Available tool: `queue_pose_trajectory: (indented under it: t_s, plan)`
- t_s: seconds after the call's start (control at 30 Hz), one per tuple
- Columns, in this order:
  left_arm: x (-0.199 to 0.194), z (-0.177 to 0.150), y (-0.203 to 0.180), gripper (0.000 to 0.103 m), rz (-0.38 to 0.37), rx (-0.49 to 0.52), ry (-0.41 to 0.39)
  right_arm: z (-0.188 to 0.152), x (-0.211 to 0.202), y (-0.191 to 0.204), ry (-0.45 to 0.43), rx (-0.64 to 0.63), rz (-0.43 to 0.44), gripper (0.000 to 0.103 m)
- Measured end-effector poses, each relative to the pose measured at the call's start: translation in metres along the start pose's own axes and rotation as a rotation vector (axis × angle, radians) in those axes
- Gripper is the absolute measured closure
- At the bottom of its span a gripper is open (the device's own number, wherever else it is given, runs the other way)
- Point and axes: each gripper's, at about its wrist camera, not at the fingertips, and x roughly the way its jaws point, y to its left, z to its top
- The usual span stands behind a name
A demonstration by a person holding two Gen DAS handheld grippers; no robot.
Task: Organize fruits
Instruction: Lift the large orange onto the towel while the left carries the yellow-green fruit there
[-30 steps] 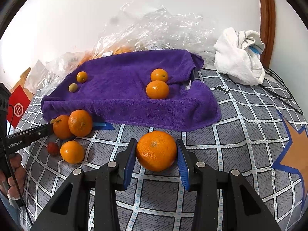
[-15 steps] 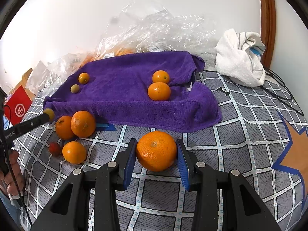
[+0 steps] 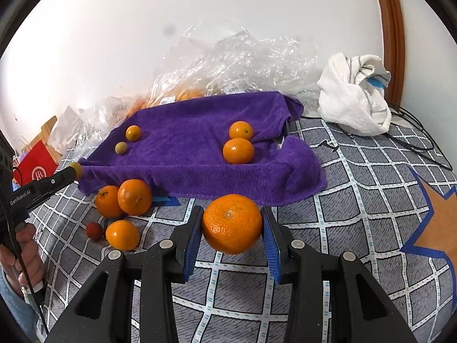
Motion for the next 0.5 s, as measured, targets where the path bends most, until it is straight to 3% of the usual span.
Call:
queue_pose_trajectory:
  t_s: [0.3,0.5]
  plan:
    - [-0.010,0.001,0.001,0.077,0.029,0.002,-0.047,0.010,-0.011,0.000,-0.007,0.036,0.011,0.063]
    - [-0.023,0.009,0.010,0.077,0.039,-0.040,-0.097,0.047,-0.019,0.011,-0.043,0.011,0.043,0.063]
